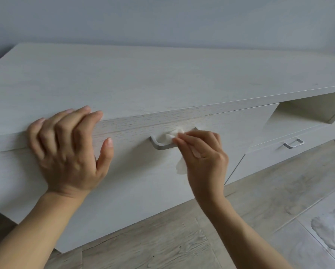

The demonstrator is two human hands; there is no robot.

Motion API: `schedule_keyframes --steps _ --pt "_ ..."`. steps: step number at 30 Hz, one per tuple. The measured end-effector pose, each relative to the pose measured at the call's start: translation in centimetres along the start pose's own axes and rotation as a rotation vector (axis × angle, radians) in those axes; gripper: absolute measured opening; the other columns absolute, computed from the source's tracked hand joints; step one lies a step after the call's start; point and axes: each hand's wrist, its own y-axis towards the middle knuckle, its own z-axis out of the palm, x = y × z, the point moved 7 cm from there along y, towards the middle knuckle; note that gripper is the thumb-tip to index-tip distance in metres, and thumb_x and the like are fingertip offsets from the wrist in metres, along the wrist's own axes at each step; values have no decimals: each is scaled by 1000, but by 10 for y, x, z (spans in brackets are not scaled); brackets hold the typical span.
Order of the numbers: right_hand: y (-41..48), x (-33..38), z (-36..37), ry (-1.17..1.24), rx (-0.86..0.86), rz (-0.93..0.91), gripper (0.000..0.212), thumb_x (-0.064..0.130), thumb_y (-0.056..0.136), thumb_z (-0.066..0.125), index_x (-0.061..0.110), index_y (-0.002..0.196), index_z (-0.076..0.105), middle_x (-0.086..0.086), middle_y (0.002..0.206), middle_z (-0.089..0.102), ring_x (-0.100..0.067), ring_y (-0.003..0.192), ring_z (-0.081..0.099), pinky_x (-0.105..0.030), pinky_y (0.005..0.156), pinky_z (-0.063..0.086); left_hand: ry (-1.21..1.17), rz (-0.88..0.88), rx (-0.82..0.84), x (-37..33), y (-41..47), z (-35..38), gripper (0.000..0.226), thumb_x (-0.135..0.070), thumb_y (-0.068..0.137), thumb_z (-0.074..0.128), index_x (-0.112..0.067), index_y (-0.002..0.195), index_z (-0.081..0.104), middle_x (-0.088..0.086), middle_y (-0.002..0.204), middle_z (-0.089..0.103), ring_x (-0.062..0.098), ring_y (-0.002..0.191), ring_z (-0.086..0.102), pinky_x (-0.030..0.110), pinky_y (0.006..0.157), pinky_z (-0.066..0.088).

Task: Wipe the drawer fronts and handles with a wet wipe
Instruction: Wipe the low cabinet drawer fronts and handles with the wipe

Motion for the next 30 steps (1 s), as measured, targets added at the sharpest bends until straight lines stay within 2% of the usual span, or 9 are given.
schedule_keyframes --steps 4,8,10,15,20,25,30 --pt "-4 10 7 -11 23 -92 16 24 82 70 10 86 78 1 82 69 -17 82 57 -15 74 45 -18 2 21 2 -2 3 40 -35 100 39 -8 128 50 15 127 50 43 112 53 70 89 42" --pt "-10 14 5 -66 -18 -233 16 22 86 70 8 89 77 -3 86 71 -13 87 59 -32 72 53 0 -5 20 3 -2 3 41 -35 100 39 -9 129 51 15 127 51 43 112 53 69 89 42" --pt "-10 13 4 -75 -22 -278 18 22 88 68 7 90 77 -4 88 72 -14 89 63 -35 73 55 -7 -6 17 3 -1 2 41 -35 100 39 -8 128 51 15 127 52 42 112 52 69 89 43" --pt "-10 8 1 -66 -35 -252 18 21 87 68 6 91 77 -5 90 73 -17 88 66 -35 77 55 1 -5 23 5 -2 3 41 -35 100 40 -8 129 51 19 125 55 43 111 54 69 89 43" --pt "-11 13 6 -54 -27 -265 19 20 89 67 4 91 76 -7 87 72 -17 86 67 -32 95 50 -8 3 25 4 -4 4 41 -34 100 40 -8 129 50 19 125 54 47 109 56 70 89 43" --pt "-12 14 4 -53 -26 -278 17 19 89 68 5 92 76 -6 91 73 -17 89 68 -39 80 56 -44 -4 33 5 -2 4 40 -34 100 41 -8 129 50 19 125 53 48 109 56 70 88 43" --pt "-17 19 9 -33 -21 -277 18 19 90 67 4 92 76 -7 89 72 -19 88 68 -36 85 55 -33 -15 37 5 -3 4 40 -34 100 40 -9 130 49 20 125 54 47 110 55 70 89 42"
